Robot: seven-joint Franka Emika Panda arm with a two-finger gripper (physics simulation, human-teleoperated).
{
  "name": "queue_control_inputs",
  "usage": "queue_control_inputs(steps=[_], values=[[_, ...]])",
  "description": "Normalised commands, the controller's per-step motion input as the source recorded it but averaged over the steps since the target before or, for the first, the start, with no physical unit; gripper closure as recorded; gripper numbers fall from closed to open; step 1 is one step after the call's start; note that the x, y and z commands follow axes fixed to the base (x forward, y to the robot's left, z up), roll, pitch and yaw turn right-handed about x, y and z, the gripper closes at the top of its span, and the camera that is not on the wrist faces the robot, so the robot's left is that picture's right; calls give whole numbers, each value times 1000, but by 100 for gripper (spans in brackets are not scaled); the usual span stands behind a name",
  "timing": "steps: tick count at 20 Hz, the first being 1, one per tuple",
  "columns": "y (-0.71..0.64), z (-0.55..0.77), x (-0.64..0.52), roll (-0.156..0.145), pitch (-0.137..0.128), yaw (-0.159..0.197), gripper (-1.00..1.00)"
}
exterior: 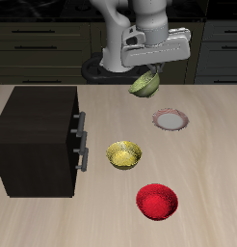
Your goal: Place the green bowl on the plate
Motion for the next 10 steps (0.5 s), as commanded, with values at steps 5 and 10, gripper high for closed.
queue_control_inputs(steps=[5, 10], values=[[287, -410, -81, 84, 55, 3, 100], [84, -184, -191, -15, 13, -4, 100]])
